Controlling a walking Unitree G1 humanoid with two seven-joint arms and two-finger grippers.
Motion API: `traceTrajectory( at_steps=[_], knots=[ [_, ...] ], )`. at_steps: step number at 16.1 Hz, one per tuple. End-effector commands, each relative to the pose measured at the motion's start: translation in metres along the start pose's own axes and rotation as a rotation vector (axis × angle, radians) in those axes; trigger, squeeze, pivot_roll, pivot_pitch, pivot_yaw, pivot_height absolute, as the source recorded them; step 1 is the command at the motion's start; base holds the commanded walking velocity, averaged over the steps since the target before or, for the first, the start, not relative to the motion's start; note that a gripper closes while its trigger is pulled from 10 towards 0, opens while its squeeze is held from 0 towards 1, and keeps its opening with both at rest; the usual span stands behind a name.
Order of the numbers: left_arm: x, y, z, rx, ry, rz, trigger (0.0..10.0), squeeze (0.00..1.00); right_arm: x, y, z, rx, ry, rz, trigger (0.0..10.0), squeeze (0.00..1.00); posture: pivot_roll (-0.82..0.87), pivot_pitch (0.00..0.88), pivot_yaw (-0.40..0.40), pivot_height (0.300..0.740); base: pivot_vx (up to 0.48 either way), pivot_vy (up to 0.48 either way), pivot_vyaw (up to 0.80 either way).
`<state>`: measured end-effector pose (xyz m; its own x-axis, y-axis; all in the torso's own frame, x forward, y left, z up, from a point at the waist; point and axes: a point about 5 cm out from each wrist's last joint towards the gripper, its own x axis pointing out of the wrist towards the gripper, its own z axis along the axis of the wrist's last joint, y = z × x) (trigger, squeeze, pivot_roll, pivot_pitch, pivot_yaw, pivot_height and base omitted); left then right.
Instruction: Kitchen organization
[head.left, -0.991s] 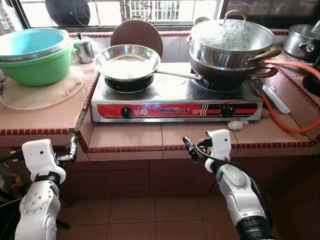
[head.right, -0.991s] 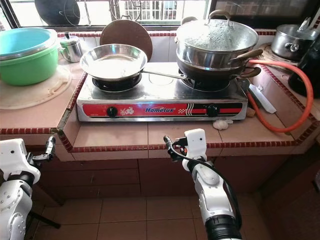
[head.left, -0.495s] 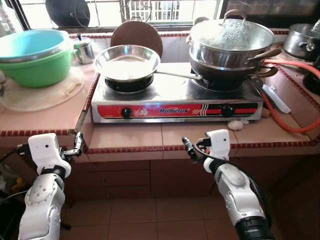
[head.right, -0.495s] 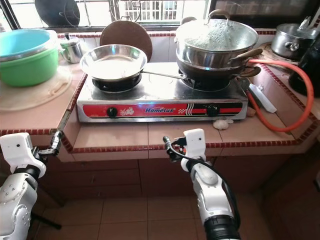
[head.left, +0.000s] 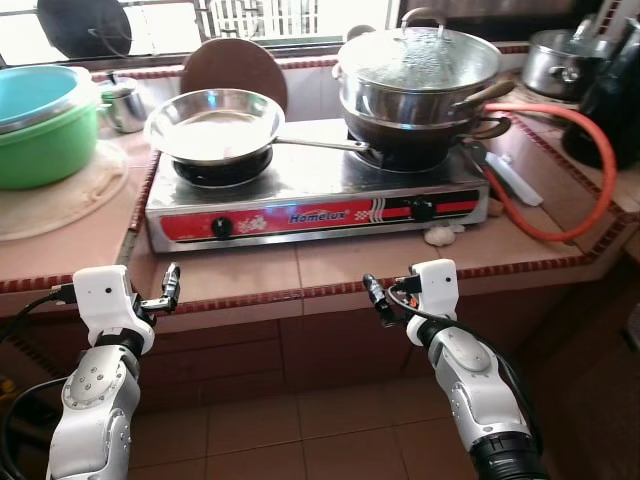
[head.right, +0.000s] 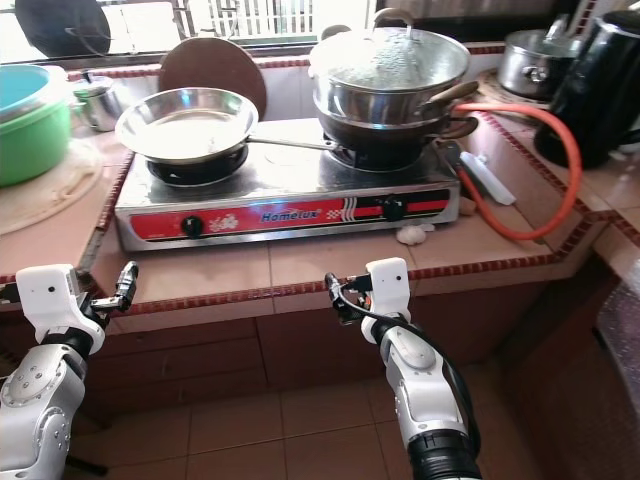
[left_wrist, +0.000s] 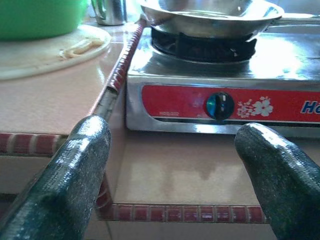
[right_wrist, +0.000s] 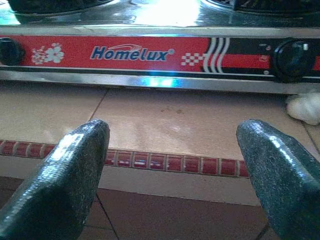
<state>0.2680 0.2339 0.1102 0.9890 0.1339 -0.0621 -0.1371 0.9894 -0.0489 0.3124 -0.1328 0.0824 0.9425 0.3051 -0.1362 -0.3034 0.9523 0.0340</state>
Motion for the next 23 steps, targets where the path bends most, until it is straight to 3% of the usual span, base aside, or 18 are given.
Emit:
traceTrajectory(
  at_steps=[1,5,11,15,17,23],
  knots=[
    [-0.001,-0.002,-0.007,0.001,0.032,-0.001,10.0,0.0,0.001,0.002,0.003,-0.001,-0.004,0.002,10.0,0.0,-0.07,0.007,0.034,0.74,0.0,0.0,-0.76],
    [-0.001,-0.007,-0.011,-0.013,0.045,-0.022,10.0,0.0,0.001,0.0,0.006,0.006,-0.025,-0.017,10.0,0.0,-0.07,0.0,0.038,0.74,0.0,0.0,-0.76],
    [0.009,-0.016,-0.013,0.0,0.059,-0.066,10.0,0.0,-0.002,-0.009,0.01,-0.029,-0.047,-0.049,10.0,0.0,-0.09,0.0,0.063,0.74,0.0,0.0,0.0],
    [0.016,-0.013,-0.007,0.019,0.042,-0.059,10.0,0.0,-0.003,-0.02,0.009,-0.042,-0.047,-0.1,10.0,0.0,-0.08,0.0,0.08,0.74,0.0,0.0,0.0],
    [0.017,-0.013,-0.019,-0.011,0.073,-0.047,10.0,0.0,-0.001,-0.024,0.015,-0.071,-0.067,-0.14,10.0,0.0,-0.1,0.0,0.071,0.74,0.0,0.0,0.0],
    [0.03,-0.025,-0.025,-0.047,0.085,-0.108,10.0,0.0,-0.018,-0.039,0.02,-0.096,-0.089,-0.212,10.0,0.0,-0.19,0.0,0.078,0.74,0.0,0.0,0.0]
  ],
)
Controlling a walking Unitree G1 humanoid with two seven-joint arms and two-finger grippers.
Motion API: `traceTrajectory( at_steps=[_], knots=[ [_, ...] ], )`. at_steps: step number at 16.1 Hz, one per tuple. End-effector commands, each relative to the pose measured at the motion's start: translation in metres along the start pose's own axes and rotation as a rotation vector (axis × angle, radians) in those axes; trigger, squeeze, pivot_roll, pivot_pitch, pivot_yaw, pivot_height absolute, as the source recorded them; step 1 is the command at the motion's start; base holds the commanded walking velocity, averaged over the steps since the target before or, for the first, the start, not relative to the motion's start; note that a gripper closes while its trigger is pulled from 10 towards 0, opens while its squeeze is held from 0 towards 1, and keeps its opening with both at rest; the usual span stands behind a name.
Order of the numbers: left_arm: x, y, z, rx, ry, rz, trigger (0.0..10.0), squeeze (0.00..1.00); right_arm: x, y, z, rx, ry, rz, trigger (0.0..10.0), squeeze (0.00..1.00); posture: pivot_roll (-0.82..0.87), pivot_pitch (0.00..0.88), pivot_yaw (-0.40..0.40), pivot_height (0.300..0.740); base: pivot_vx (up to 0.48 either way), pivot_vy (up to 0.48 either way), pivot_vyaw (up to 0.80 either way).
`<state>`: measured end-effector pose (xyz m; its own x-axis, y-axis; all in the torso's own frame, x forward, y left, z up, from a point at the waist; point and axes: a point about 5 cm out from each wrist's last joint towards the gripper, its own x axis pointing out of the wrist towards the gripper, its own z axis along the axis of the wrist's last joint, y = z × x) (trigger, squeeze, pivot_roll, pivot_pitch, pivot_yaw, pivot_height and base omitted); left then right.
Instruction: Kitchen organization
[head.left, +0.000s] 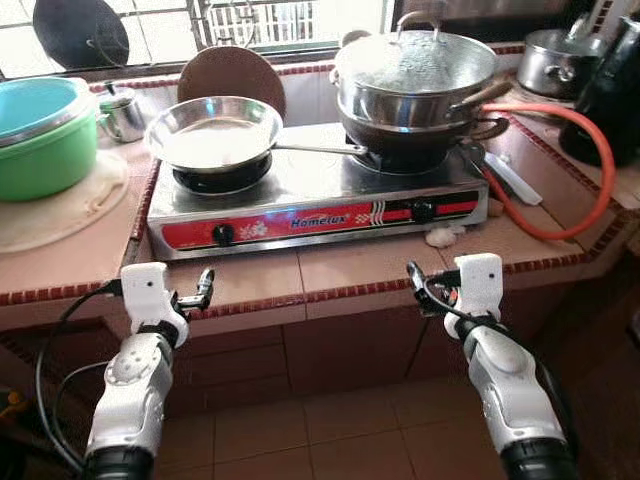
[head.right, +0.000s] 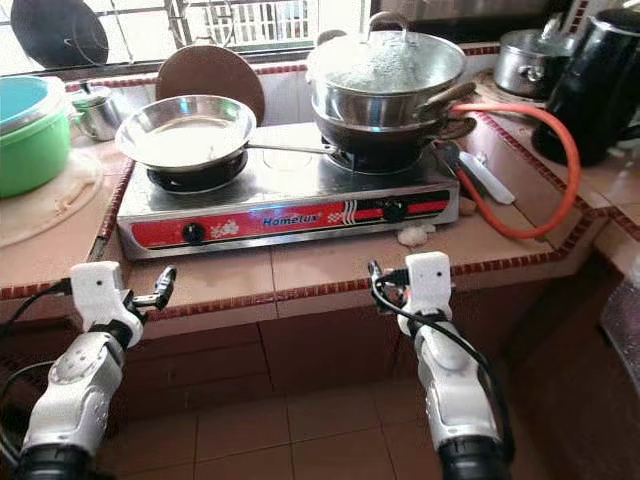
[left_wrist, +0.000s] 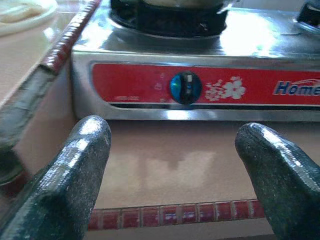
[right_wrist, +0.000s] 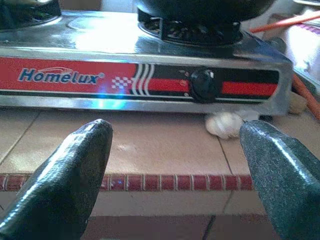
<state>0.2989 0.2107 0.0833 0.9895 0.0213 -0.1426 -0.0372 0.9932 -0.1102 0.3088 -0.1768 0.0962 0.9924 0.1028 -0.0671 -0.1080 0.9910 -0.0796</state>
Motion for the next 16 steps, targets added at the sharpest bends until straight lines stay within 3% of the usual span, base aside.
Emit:
traceTrajectory(
  at_steps=[1,5,8,11,16],
  knots=[
    [0.003,-0.001,0.001,0.002,-0.002,-0.016,10.0,0.0,-0.001,0.0,0.008,-0.004,-0.03,-0.008,10.0,0.0,-0.19,0.0,0.078,0.74,0.0,0.0,0.0],
    [0.016,-0.02,-0.003,-0.017,0.002,-0.067,10.0,0.0,-0.01,-0.011,0.011,-0.02,-0.031,-0.046,10.0,0.0,-0.27,0.001,0.075,0.74,0.0,0.0,0.0],
    [0.018,-0.028,-0.007,-0.023,0.003,-0.084,10.0,0.0,-0.007,-0.008,0.016,-0.017,-0.04,-0.044,10.0,0.0,-0.28,0.001,0.095,0.74,0.0,0.0,0.0],
    [0.018,-0.029,-0.007,0.002,0.0,-0.098,10.0,0.0,-0.004,-0.005,0.015,-0.005,-0.037,-0.045,10.0,0.0,-0.28,0.013,0.099,0.74,0.0,0.0,0.0],
    [0.004,-0.032,-0.017,-0.009,-0.029,-0.033,10.0,0.0,-0.006,0.001,0.014,-0.006,-0.025,-0.004,10.0,0.0,-0.27,0.039,0.081,0.74,0.0,0.0,0.0]
  ],
)
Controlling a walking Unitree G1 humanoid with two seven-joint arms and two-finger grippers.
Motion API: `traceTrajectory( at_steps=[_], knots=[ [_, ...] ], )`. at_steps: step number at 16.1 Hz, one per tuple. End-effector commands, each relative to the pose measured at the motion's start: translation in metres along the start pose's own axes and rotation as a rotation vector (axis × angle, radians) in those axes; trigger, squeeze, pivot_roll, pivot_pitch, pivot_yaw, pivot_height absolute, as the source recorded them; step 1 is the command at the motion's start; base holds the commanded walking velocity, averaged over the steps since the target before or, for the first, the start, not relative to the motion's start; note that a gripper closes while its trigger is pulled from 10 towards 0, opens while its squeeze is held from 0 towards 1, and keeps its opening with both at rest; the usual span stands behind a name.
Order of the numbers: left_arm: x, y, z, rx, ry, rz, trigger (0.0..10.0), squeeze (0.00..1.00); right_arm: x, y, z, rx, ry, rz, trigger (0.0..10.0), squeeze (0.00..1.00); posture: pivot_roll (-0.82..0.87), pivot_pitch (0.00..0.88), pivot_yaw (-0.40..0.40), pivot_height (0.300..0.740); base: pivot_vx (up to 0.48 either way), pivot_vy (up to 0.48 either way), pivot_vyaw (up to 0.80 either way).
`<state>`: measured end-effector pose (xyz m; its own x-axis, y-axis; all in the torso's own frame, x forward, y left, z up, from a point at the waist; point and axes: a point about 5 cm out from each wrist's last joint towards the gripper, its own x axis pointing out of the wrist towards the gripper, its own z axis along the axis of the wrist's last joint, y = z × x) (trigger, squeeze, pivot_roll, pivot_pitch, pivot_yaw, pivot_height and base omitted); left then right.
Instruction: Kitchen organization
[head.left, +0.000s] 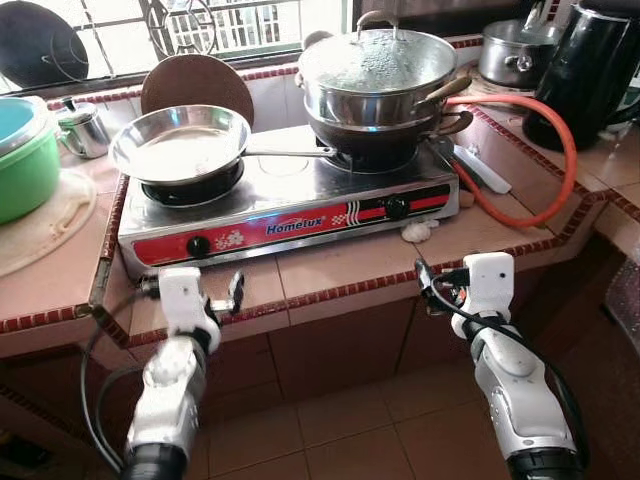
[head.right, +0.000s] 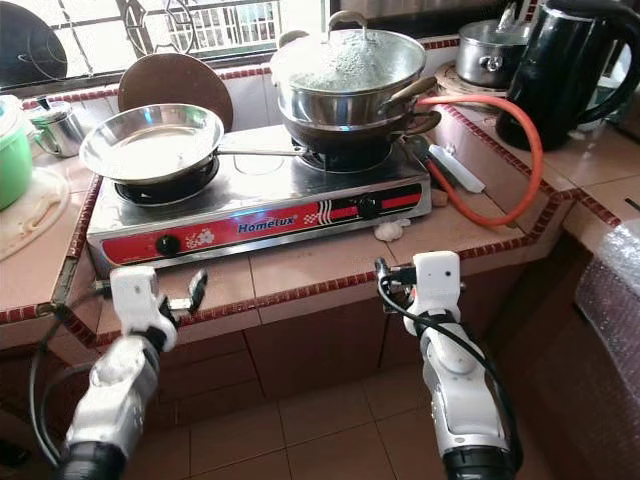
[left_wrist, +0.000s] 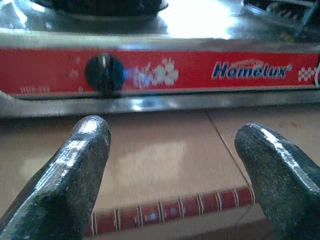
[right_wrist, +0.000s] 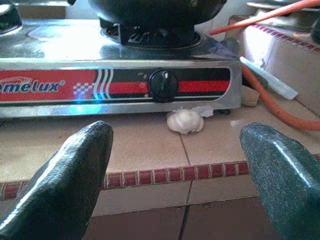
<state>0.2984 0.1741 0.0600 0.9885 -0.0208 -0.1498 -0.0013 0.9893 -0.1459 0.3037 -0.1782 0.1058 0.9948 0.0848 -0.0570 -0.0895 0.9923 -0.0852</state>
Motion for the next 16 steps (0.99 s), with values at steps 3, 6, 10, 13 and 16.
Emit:
traceTrajectory(
  at_steps=[3,6,10,13,16],
  knots=[
    [0.006,0.001,0.011,0.01,-0.048,0.04,10.0,0.0,0.007,0.012,0.007,-0.012,-0.024,0.052,10.0,0.0,-0.27,0.022,0.074,0.74,0.0,0.0,0.0],
    [0.008,0.005,0.023,0.031,-0.1,0.073,10.0,0.0,0.018,0.019,0.008,0.005,-0.015,0.083,10.0,0.0,-0.2,0.004,0.067,0.74,0.0,0.0,0.0],
    [-0.004,0.016,0.018,0.091,-0.09,0.12,10.0,0.0,0.022,0.027,0.001,0.041,0.011,0.107,10.0,0.0,-0.15,0.024,0.059,0.74,0.0,0.0,0.0],
    [-0.007,0.022,0.016,0.087,-0.082,0.141,10.0,0.0,0.024,0.035,0.002,0.037,0.0,0.132,10.0,0.0,-0.14,0.027,0.045,0.74,0.0,0.0,0.0],
    [-0.005,0.02,0.019,0.092,-0.092,0.141,10.0,0.0,0.024,0.038,0.001,0.032,-0.002,0.149,10.0,0.0,-0.14,0.01,0.053,0.74,0.0,0.0,0.0]
  ],
)
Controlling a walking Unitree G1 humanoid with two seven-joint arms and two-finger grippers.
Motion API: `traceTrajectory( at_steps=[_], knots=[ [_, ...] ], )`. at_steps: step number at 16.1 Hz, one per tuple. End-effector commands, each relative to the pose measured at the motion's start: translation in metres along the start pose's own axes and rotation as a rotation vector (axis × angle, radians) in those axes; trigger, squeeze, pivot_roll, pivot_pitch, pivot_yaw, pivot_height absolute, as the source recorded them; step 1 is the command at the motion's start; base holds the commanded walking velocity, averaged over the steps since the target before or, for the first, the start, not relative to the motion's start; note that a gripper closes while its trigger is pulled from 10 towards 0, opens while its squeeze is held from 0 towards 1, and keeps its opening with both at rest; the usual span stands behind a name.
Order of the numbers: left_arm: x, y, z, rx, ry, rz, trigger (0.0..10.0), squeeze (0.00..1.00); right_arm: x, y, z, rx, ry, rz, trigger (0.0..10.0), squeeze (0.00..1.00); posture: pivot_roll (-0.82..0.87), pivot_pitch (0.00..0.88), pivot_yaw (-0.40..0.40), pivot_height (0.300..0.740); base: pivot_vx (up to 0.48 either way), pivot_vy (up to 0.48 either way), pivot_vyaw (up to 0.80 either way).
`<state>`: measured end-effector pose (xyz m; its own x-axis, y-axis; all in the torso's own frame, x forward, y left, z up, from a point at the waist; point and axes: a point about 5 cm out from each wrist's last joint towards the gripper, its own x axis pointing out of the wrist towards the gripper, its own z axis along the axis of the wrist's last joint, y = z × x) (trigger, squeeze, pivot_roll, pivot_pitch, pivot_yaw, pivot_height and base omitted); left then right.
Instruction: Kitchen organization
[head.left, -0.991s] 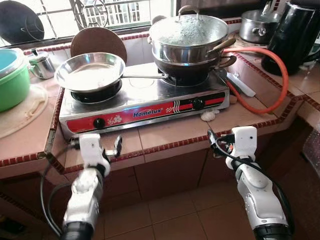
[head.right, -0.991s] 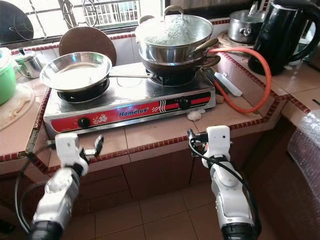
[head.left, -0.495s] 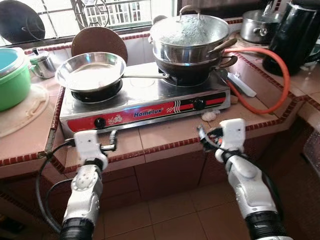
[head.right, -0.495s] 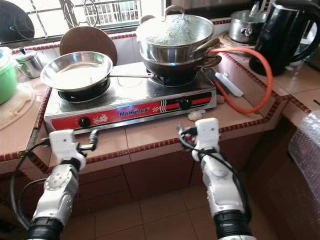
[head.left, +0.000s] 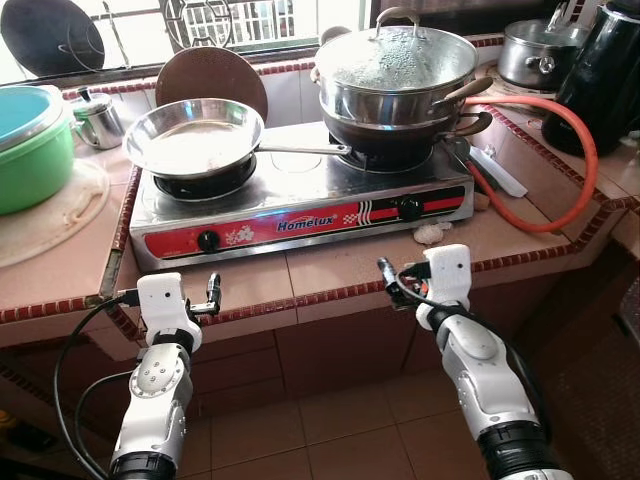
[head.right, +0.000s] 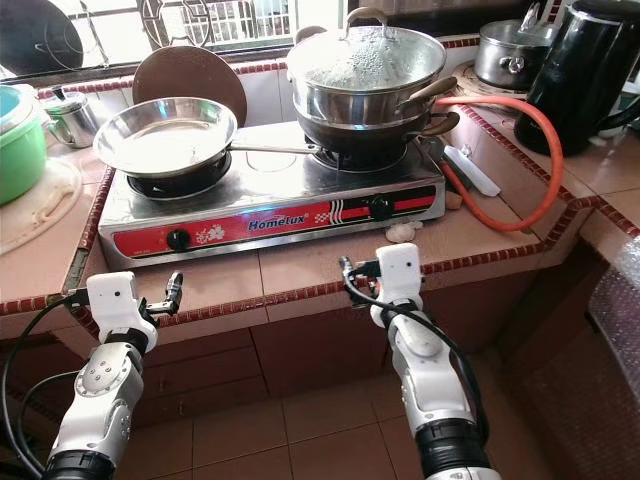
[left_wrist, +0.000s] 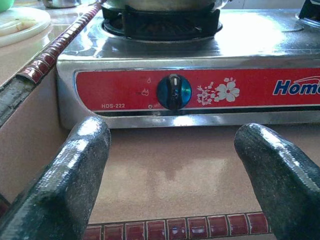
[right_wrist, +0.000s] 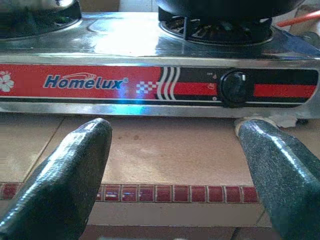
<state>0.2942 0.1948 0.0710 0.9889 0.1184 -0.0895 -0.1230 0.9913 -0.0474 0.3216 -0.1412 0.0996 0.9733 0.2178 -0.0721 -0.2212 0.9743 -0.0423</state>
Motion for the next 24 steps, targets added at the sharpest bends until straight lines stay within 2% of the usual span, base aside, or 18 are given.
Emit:
traceTrajectory(
  at_steps=[1,4,6,10,14,20,24],
  knots=[
    [0.001,0.0,0.006,0.017,-0.019,-0.005,10.0,0.0,0.003,0.002,0.003,0.003,-0.012,0.008,10.0,0.0,-0.15,0.005,0.062,0.74,0.0,0.0,0.0],
    [0.001,-0.001,0.003,0.035,-0.002,-0.04,10.0,0.0,0.002,-0.001,0.006,0.004,-0.034,-0.031,10.0,0.0,-0.16,0.002,0.073,0.74,0.0,0.0,0.0],
    [0.0,-0.007,0.004,0.022,-0.005,-0.084,10.0,0.0,-0.005,-0.006,0.004,-0.004,-0.04,-0.053,10.0,0.0,-0.18,0.004,0.08,0.74,0.0,0.0,0.0],
    [-0.005,-0.009,0.001,0.026,0.004,-0.098,10.0,0.0,-0.01,-0.01,0.0,-0.01,-0.03,-0.062,10.0,0.0,-0.19,0.013,0.084,0.74,0.0,0.0,0.0],
    [-0.01,-0.01,-0.003,0.016,0.021,-0.109,10.0,0.0,-0.012,-0.01,0.002,-0.009,-0.032,-0.065,10.0,0.0,-0.18,0.022,0.081,0.74,0.0,0.0,0.0],
    [-0.007,-0.013,-0.001,0.02,0.026,-0.131,10.0,0.0,-0.009,-0.007,0.002,0.01,-0.021,-0.075,10.0,0.0,-0.19,0.011,0.093,0.74,0.0,0.0,0.0],
    [-0.006,-0.014,0.0,0.017,0.026,-0.131,10.0,0.0,-0.01,-0.007,0.001,0.006,-0.021,-0.076,10.0,0.0,-0.19,0.014,0.092,0.74,0.0,0.0,-0.79]
  ],
)
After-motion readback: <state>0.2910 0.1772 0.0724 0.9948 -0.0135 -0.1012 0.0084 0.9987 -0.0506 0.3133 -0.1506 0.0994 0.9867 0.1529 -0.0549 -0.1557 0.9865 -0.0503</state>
